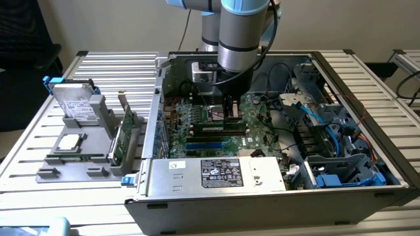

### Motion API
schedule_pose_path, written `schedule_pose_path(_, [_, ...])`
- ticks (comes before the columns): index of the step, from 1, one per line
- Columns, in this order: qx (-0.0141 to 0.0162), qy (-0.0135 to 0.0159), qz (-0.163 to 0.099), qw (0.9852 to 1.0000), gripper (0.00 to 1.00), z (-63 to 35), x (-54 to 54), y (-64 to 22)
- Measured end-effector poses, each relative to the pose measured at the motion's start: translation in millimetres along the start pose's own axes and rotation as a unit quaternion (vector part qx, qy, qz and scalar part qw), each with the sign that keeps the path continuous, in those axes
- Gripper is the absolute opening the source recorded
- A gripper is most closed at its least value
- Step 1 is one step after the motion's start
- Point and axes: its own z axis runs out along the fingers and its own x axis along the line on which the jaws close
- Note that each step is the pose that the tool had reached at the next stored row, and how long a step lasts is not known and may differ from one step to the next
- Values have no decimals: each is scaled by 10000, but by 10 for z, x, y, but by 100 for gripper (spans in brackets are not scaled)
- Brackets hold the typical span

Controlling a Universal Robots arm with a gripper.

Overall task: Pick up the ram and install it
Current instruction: 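Insert the ram into the slot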

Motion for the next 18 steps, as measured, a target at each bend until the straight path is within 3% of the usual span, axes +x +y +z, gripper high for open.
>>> schedule_pose_path(18, [8,6,21,10000,13,0,-18,1])
